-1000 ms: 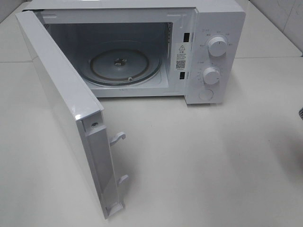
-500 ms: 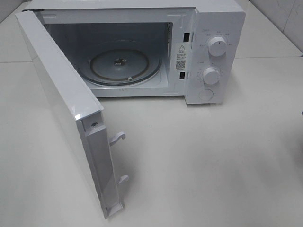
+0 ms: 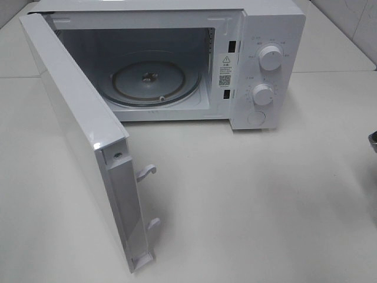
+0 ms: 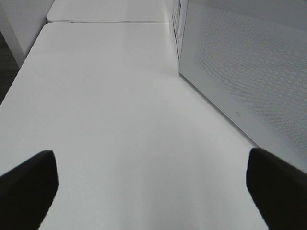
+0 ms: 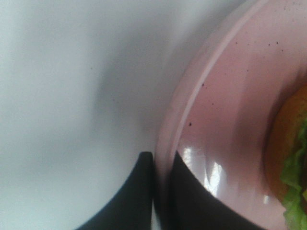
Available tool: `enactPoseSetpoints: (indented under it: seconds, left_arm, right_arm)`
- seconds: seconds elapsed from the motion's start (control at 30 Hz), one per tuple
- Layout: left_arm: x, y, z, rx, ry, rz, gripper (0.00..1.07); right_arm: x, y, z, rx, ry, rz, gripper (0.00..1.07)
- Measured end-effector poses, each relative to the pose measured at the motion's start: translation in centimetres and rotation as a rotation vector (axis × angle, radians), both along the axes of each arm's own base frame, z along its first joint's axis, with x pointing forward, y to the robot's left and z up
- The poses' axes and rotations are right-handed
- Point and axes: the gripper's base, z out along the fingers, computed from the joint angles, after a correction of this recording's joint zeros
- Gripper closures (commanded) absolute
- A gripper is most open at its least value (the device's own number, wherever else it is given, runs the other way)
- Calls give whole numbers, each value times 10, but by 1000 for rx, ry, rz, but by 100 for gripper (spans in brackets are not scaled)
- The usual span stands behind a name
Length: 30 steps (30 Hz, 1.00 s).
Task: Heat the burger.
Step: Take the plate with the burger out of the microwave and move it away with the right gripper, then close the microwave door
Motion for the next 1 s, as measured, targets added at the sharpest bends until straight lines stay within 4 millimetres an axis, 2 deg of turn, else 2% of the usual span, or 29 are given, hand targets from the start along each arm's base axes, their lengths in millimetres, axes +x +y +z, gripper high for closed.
enactPoseSetpoints:
  seconds: [0.23,0.3,0.33,0.37,0.4,0.43,0.47,0.5,0.53,0.57,0.6,0.63,0.7,0.93,1.0]
  left_arm:
    - [0,0,0,0,0,0,6]
    - [0,0,0,0,0,0,6]
    - [0,0,0,0,0,0,6]
    - [0,0,0,0,0,0,6]
    - [0,0,0,0,0,0,6]
    - [0,0,0,0,0,0,6]
    - [0,0,0,0,0,0,6]
    - [0,0,0,0,0,0,6]
    - [0,0,0,0,0,0,6]
    - [0,0,0,0,0,0,6]
    - [0,0,0,0,0,0,6]
    - [0,0,0,0,0,0,6]
    - [0,0,0,0,0,0,6]
    - [0,0,0,0,0,0,6]
    - [0,0,0,0,0,0,6]
  right_arm:
    - [9,2,-12,36,-8,-34,99]
    - [13,2,-13,34,-17,-49,89]
    - [13,2,-13,34,-17,-49,89]
    - [14,2,-13,35,-27,-59,82]
    - [14,2,-13,35,-27,-59,82]
    - [16,2,-12,36,-35,-62,70]
    - [16,2,-12,38,-37,-65,64]
    - [16,2,-12,38,-37,-65,64]
    - [18,2,-11,44,-44,-75,52]
    - [18,2,-11,44,-44,-75,52]
    - [17,3,-11,54,-43,-89,43]
    - [17,3,-12,68,-41,-110,40]
    - [16,4,-12,77,-40,-124,36]
    - [20,5,-6,95,-30,-176,35]
    - [24,6,6,120,-65,-200,35]
